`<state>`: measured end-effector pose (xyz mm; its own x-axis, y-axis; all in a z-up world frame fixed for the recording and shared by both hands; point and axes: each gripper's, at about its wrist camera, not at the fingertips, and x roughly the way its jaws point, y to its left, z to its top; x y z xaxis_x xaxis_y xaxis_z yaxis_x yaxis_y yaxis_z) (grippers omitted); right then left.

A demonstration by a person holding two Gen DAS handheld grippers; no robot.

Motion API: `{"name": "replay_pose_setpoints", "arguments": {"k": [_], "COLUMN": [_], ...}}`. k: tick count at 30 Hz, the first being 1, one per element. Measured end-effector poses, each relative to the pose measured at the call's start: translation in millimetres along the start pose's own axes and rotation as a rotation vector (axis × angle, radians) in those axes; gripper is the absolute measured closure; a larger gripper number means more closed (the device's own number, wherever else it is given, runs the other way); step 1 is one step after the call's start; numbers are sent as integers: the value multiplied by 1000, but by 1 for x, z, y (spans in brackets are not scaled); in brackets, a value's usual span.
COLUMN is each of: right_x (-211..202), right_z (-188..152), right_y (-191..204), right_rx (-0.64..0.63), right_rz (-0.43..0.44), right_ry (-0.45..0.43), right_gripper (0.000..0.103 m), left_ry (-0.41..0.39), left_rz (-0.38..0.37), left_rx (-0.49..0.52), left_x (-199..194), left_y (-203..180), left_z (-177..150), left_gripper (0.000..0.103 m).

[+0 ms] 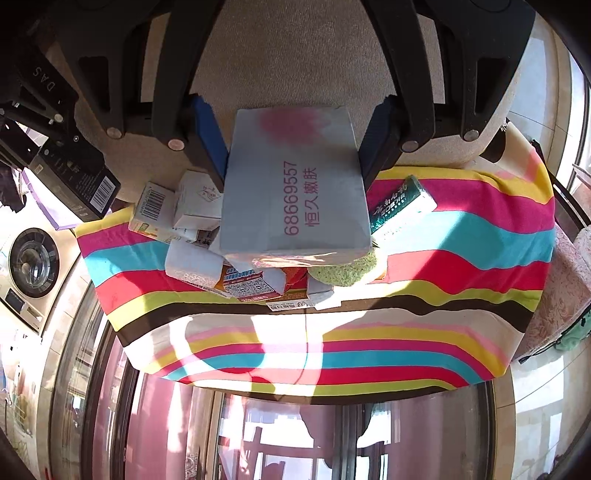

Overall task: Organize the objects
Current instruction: 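Grasp the black DORMI box with the right tool while the left grasps the tall white box, then carry both boxes over the purple-edged bin and open both tools to drop them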

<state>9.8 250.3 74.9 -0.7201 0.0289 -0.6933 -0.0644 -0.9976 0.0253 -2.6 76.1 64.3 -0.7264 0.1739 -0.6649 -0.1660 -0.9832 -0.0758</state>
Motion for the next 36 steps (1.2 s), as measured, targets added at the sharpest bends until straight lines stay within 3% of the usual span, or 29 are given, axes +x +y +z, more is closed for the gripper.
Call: {"name": "replay_pose_setpoints", "arguments": {"k": [6,14,30,31,33,34,36], "right_x": [-11,-14,-33,-35,-36,-36,-34], "right_z": [-9,-20,-44,-46,-48,-49,-49], "right_y": [-38,-101,-203,-207,-212,-213,-216], "right_rx": [79,200,360,368,382,390,406], "right_rz": [-70,-208,-557,-570,-592,-601,-582], "right_ry": [-20,2,42,42,47,51,48], "right_gripper": [63,63,62,62,61,60,44], "left_ry": [-27,-27,131,149,188,200,210], "left_rz": [-153,-292,-643,-672,-711,-713,-711], "left_rx": [40,125,239,251,269,274,271], "left_x": [-7,-8,30,33,39,39,38], "left_y": [-36,-86,-225,-232,-243,-246,-244], "left_z": [-3,-2,13,14,14,13,12], "left_gripper": [33,33,33,32,16,12,12]}}
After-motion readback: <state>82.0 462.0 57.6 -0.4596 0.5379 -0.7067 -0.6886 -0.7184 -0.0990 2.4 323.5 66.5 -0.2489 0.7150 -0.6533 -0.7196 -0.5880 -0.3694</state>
